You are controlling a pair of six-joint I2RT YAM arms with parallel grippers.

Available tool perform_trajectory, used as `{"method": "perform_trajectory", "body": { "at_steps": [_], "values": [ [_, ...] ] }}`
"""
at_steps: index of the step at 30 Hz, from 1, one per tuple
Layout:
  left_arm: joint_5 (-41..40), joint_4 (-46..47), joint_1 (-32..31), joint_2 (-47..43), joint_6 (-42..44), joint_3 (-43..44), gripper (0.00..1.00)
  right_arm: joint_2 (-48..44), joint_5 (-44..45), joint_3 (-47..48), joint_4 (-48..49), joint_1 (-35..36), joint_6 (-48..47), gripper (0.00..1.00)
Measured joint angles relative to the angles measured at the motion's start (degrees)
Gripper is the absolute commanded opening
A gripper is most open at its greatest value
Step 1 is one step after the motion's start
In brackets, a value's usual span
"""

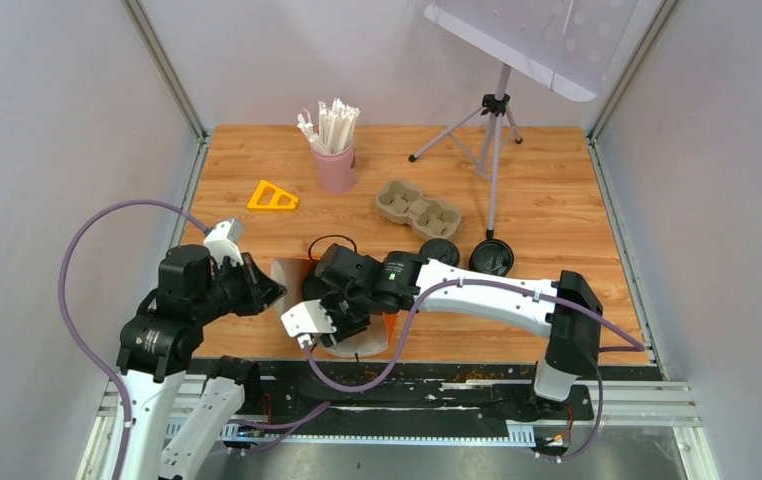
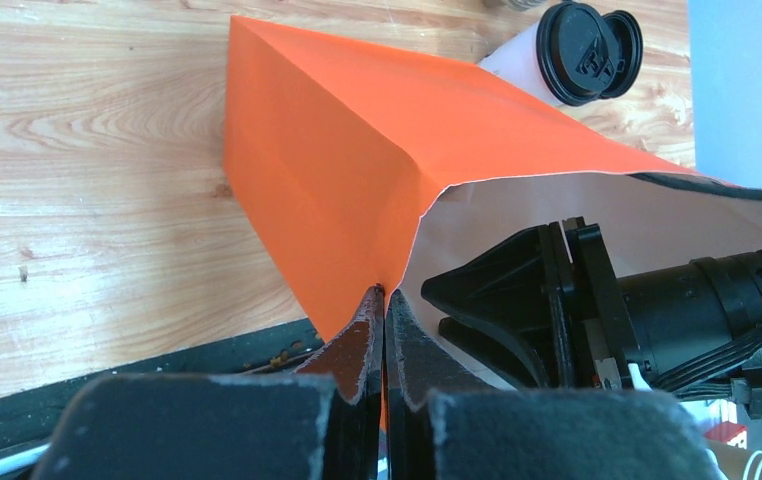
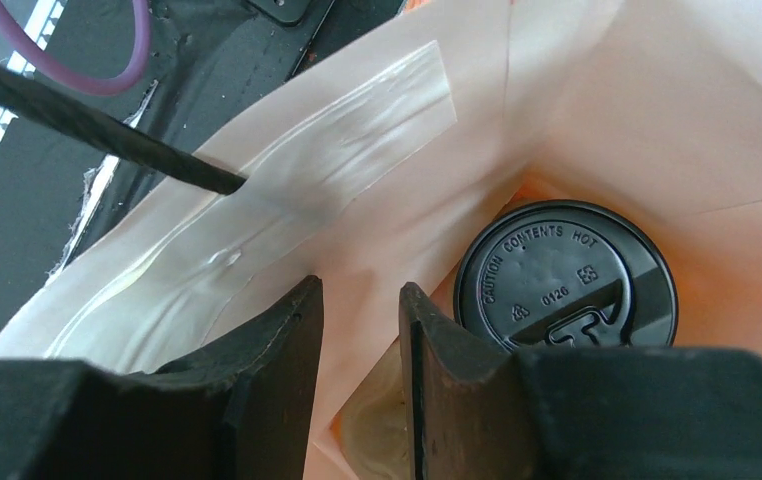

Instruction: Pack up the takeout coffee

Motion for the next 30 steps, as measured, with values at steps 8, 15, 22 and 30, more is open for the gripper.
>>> {"method": "perform_trajectory", "body": {
  "at_steps": [8,15,22,30],
  "values": [
    [-0.17,-1.14,0.0,0.17,-0.22,0.61,0.0,0.02,-0.55,0.24,-2.19,0.0,-2.64,0.35],
    [-0.5,-1.29,0.0,0.31,-0.48,0.61,0.0,-0.13,-0.5,0.33,-2.97,0.04,-3.96,0.33],
    [-1.05,-1.27,-0.02,0.61,-0.68,0.61,0.0,-3.06,-0.17,-0.44,-0.46,0.04,-3.89,0.33],
    [-1.14,-1.27,0.0,0.61,-0.94,0.61,0.0,-5.62,-0.04,-1.6,5.25,0.04,-2.14,0.34]
  ]
}}
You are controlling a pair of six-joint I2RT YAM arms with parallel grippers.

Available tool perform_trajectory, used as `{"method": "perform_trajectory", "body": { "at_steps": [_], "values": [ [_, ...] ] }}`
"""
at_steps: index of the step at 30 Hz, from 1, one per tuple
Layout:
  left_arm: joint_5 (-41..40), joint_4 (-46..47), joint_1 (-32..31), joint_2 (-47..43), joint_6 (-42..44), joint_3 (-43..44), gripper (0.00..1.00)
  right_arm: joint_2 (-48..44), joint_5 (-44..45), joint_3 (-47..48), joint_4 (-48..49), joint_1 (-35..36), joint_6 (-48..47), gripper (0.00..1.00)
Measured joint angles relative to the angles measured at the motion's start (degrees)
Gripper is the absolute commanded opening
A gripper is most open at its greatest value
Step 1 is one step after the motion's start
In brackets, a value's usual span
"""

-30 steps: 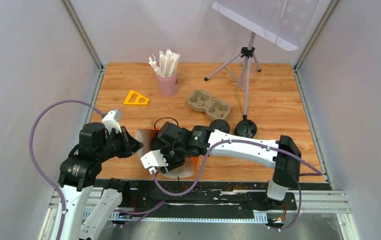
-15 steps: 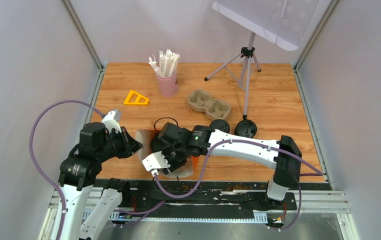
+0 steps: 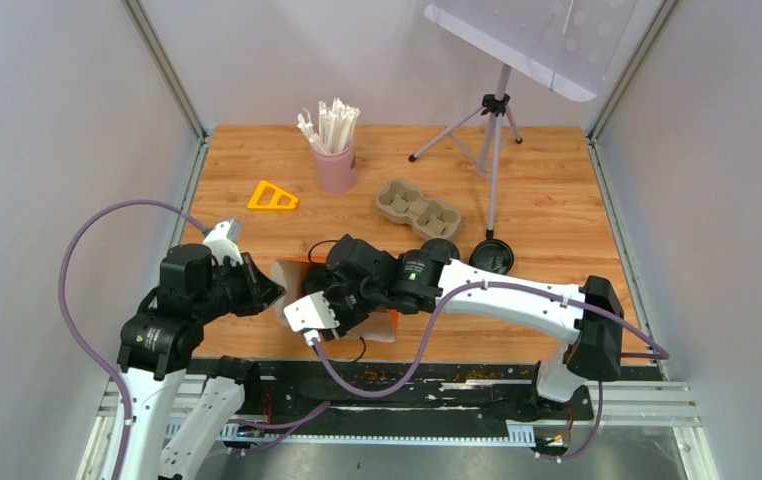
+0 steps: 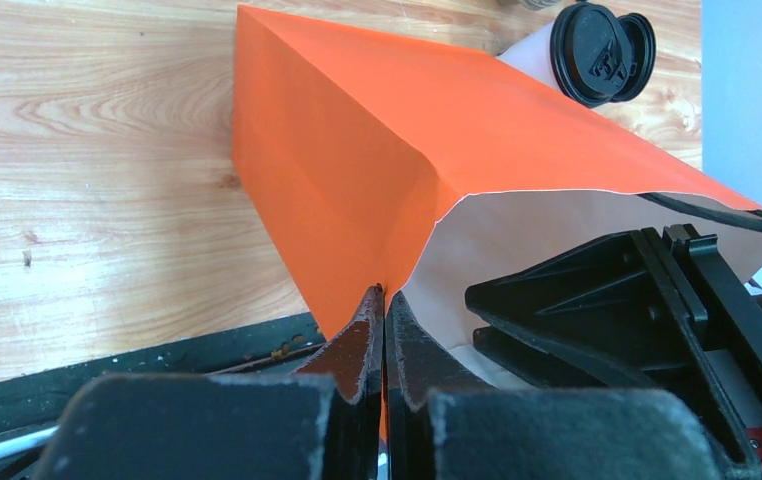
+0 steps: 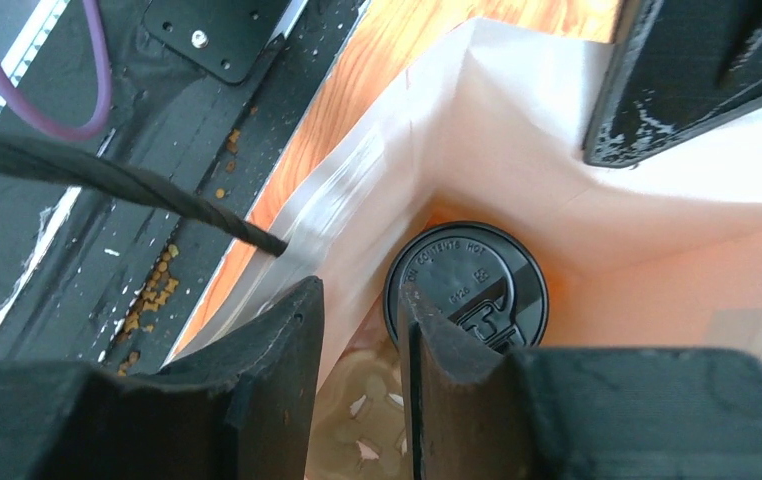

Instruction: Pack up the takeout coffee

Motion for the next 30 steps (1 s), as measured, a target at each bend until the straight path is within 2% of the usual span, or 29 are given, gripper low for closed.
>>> {"method": "perform_trajectory", "body": {
  "at_steps": [12,30],
  "values": [
    [-0.04,0.07,0.0,0.0,0.07,0.0,0.0,-2.23,3.45,-2.64,7.91,-0.02,6.4,0.36],
    [0.33,0.48,-0.02,0.48,0.5,-0.02,0.0,-6.1,8.9,-2.43,7.74,-0.07,16.61,0.41]
  ]
}}
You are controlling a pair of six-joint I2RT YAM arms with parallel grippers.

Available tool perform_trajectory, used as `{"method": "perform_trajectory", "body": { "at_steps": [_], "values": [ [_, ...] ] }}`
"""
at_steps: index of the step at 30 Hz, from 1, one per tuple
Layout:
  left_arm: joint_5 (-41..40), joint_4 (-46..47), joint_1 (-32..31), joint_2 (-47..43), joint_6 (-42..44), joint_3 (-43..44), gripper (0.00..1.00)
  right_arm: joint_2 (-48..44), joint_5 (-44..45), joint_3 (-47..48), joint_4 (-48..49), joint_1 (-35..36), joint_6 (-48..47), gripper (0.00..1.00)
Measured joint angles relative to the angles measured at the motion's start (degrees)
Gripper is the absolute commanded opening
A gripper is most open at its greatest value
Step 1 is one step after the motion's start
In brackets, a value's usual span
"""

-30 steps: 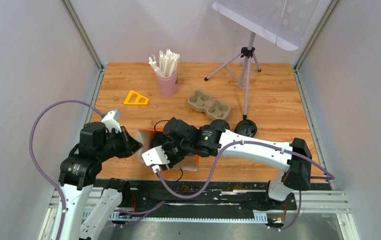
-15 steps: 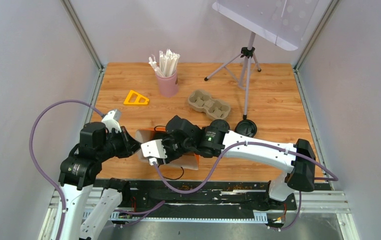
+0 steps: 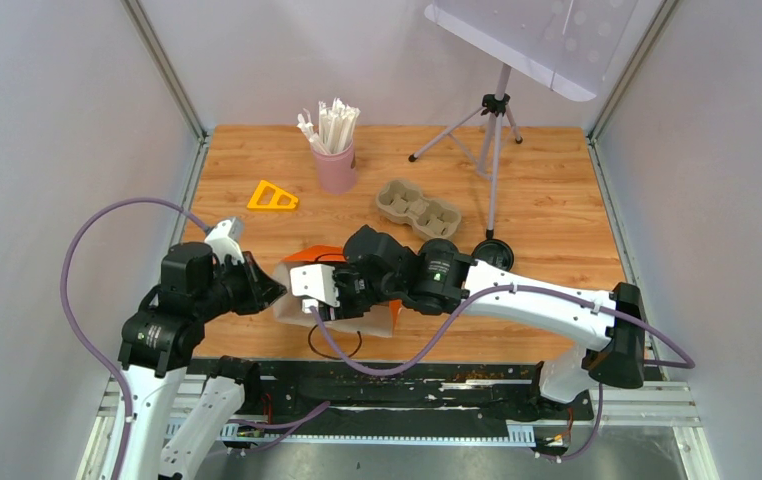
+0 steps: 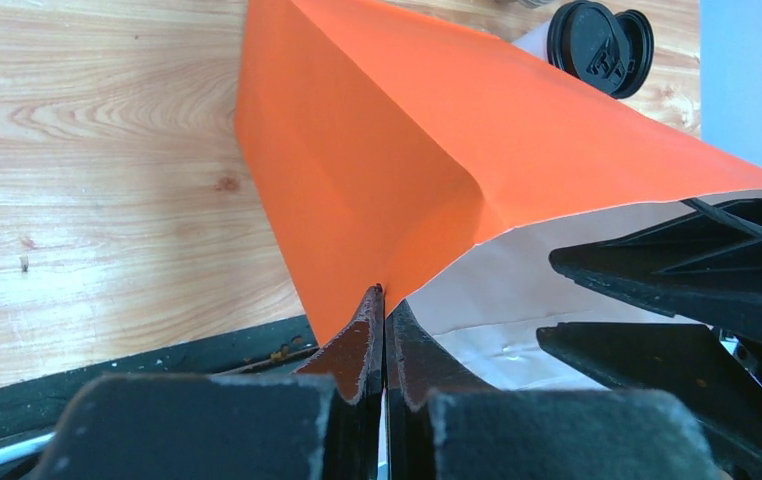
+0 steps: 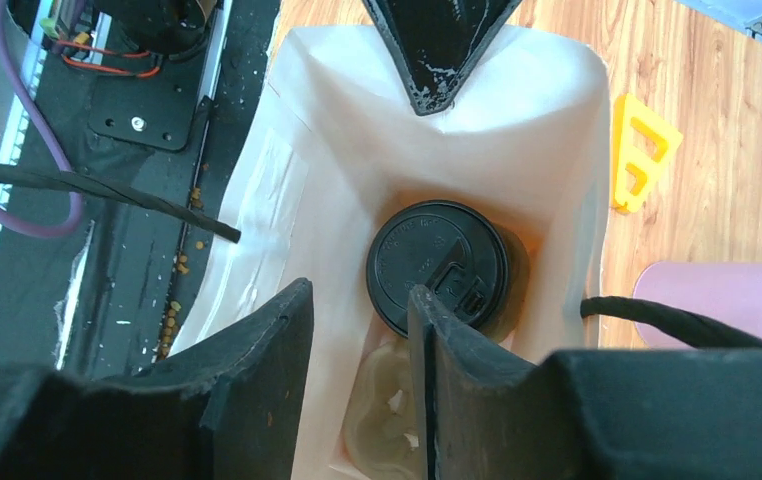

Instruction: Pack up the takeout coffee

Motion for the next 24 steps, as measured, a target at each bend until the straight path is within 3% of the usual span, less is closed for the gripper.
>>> {"method": "perform_trajectory", "body": {
  "at_steps": [5,16,24],
  "values": [
    [0.07,0.33,0.0,0.48,0.0,0.0,0.0,-0.31,0.07,1.77,-1.11,0.0,4.2,0.49],
    [0.83,0.92,0.0,1.44,-0.2,0.33,0.0,-0.94,-0.37,2.45,-1.42,0.0,6.56,0.47],
    [0.02,0.52,0.0,1.95,-0.7,1.66,0.0,2.78,-8.09,5.14,-6.84,0.0,6.99,0.47]
  ]
}}
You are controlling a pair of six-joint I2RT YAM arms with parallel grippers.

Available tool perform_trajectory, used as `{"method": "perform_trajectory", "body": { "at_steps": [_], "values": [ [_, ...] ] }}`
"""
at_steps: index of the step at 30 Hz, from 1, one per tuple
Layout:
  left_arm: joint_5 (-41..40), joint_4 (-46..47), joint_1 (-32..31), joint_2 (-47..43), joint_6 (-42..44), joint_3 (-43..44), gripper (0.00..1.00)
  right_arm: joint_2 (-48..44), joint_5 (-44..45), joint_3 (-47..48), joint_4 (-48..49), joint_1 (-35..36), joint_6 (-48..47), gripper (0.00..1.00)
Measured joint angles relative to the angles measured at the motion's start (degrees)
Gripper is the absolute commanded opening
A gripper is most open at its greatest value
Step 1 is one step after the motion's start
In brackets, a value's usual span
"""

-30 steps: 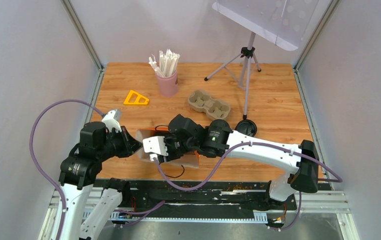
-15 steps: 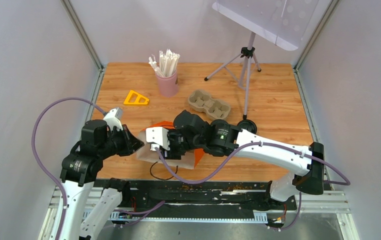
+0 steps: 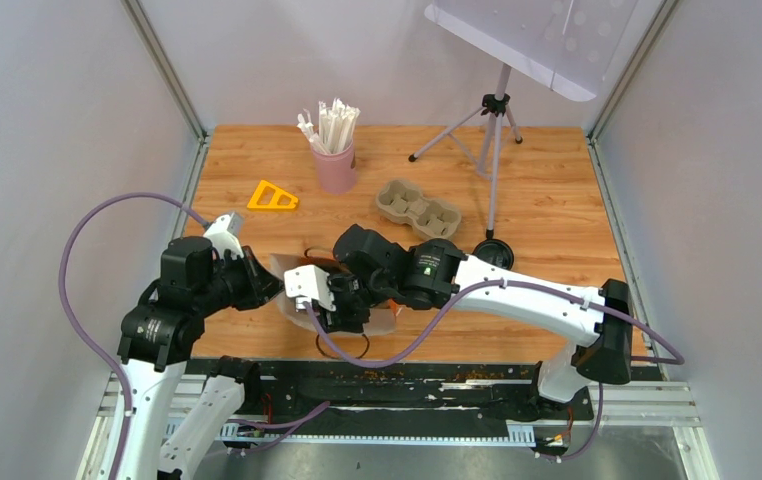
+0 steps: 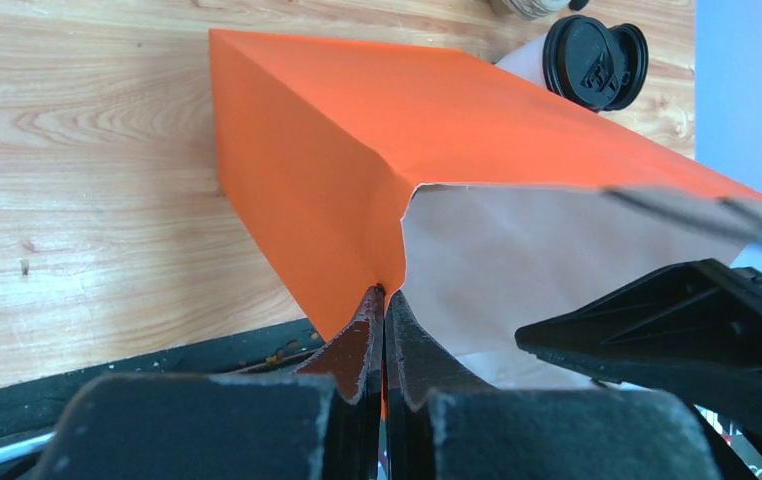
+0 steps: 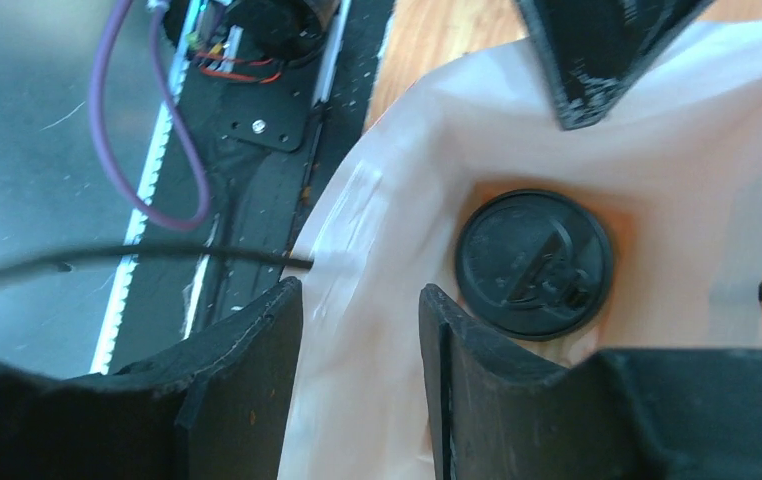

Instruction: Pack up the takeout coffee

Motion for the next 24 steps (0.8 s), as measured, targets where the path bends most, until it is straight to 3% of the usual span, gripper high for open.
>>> {"method": "perform_trajectory", "body": {
  "at_steps": [12,24],
  "values": [
    [-1.16,-1.07,0.02,0.09,-0.59,0.0,0.0,0.52,-4.81,2.78,-9.75,-0.04,0.22,0.51],
    [-1.11,-1.01,0.02,0.42,-0.94,0.0,0.0,-2.01,-8.28,9.14,-7.45,-0.85,3.06,0.54]
  ]
}}
